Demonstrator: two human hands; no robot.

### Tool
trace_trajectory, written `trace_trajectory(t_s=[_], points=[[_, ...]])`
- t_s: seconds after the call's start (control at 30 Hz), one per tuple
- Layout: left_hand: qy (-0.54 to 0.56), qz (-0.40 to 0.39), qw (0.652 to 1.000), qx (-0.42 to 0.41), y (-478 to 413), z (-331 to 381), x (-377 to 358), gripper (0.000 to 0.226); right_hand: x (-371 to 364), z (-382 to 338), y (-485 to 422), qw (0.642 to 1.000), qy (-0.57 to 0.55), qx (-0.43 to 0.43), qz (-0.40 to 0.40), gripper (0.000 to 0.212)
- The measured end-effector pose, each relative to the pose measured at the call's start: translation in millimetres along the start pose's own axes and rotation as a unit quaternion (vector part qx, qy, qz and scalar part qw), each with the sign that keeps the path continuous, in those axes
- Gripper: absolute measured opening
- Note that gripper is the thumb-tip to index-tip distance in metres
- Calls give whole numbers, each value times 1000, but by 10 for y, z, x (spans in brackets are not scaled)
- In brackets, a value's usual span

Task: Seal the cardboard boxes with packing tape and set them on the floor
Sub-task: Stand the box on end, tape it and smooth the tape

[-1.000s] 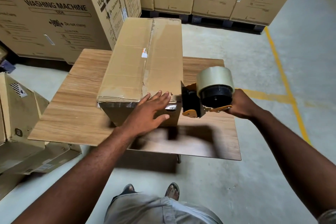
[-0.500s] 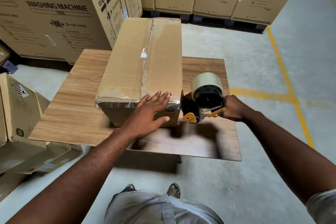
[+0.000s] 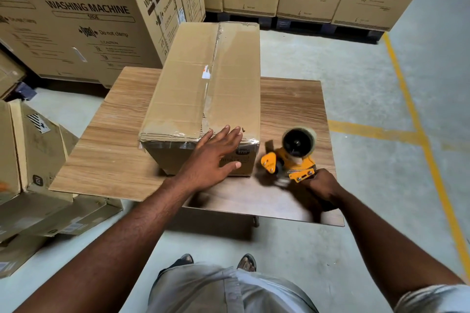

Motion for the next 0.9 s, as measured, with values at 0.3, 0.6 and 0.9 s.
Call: trace_trajectory(t_s=[0.3, 0.6, 0.9], points=[[-4, -1, 1000, 3, -3, 7, 7, 69, -703, 175, -253, 867, -472, -147, -68, 14], [2, 15, 1000, 1, -8, 15, -19, 71, -332, -1116, 240, 979, -117, 165, 8, 46], [-28, 22, 999, 1, 5, 34, -27, 75, -868, -1514, 485, 921, -262, 234, 166, 52]])
Point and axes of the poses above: each hand's wrist, its own y-axis away from the middle knuckle, its own x-axis out of the back of the hand, z = x × y, the point moved 8 cm from there along -y, towards the middle knuckle, and after that the axes turned 3 degrees about -z, right-handed, at the moved point
